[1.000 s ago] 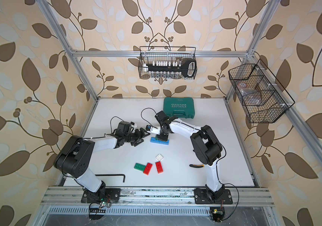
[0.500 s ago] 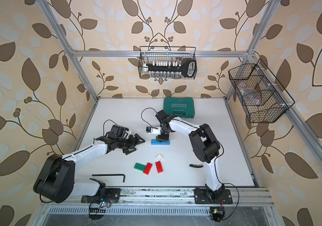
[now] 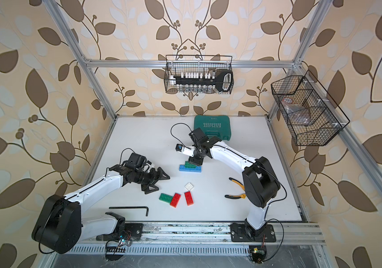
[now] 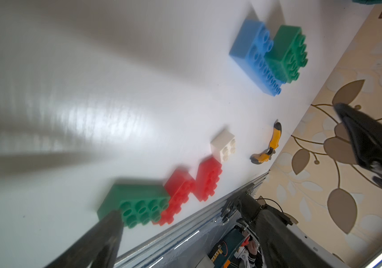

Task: Assemble a small pinwheel with lego
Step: Assemble the lego brick with the lego brick, then pick up the lego brick from the center of the board.

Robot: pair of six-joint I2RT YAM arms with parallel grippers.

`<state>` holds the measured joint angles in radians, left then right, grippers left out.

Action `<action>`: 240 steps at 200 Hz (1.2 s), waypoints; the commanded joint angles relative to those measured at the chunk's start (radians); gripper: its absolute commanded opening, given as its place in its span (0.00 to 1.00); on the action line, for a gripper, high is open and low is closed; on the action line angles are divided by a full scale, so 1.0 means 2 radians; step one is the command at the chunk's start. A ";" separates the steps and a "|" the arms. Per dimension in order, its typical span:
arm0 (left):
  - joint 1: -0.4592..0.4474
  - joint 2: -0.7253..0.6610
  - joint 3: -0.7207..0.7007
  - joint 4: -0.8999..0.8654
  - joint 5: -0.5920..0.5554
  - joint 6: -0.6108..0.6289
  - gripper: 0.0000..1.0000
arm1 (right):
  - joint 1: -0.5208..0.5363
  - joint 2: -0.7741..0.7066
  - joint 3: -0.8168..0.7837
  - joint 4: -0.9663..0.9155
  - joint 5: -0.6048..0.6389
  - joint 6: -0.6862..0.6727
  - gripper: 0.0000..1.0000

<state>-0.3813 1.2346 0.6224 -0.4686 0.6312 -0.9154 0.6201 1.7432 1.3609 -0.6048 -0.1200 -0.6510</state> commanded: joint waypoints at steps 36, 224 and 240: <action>-0.014 -0.027 -0.066 -0.065 0.046 -0.099 0.91 | 0.063 -0.130 -0.100 0.039 0.006 0.186 0.58; -0.038 0.131 -0.009 -0.048 -0.049 -0.291 0.65 | 0.120 -0.243 -0.250 0.118 0.026 0.213 0.58; -0.039 0.116 -0.012 -0.060 -0.057 -0.301 0.65 | 0.123 -0.246 -0.252 0.121 0.025 0.211 0.58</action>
<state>-0.4412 1.4818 0.6510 -0.5587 0.5251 -1.4185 0.8532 1.2682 0.8787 -0.3729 -0.0822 -0.2253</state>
